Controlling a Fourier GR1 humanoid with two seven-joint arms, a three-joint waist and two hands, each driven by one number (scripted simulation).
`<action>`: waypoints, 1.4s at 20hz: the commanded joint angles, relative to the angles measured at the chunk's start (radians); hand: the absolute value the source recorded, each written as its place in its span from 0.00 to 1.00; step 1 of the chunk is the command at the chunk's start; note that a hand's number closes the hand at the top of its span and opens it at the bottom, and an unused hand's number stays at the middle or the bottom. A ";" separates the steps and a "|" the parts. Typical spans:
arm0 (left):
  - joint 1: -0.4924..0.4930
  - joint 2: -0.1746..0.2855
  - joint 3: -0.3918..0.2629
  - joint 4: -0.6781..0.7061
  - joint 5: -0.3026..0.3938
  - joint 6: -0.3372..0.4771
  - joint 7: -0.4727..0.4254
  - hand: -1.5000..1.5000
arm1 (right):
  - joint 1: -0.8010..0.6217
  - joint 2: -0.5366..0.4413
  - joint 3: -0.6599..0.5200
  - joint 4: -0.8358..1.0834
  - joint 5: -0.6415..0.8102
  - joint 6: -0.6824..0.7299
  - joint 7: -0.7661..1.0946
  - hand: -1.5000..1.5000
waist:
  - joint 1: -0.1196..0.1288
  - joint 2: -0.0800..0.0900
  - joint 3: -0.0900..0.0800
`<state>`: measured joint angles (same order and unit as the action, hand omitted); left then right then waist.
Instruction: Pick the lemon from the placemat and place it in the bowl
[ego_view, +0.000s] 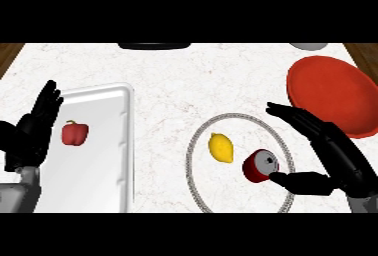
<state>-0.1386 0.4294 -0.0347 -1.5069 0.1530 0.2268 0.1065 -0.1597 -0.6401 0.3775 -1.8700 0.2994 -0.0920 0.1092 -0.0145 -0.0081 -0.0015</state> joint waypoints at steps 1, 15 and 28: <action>0.056 0.013 0.049 -0.050 0.012 -0.040 -0.034 0.50 | 0.125 -0.049 -0.049 -0.185 0.037 0.028 0.054 0.00 | 0.007 0.004 0.001; -0.016 -0.040 0.025 -0.080 -0.045 -0.057 0.043 0.50 | -0.446 0.082 -0.012 -0.026 -0.035 0.467 0.536 0.00 | 0.043 0.008 0.000; -0.029 -0.089 0.023 -0.025 -0.091 -0.041 0.033 0.50 | -0.633 0.297 0.120 0.353 -0.063 0.751 0.653 0.00 | 0.028 0.009 0.001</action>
<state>-0.1623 0.3529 -0.0013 -1.5127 0.0832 0.1740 0.1077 -0.7575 -0.4264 0.4723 -1.6106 0.2370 0.6073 0.7288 0.0176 0.0026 -0.0011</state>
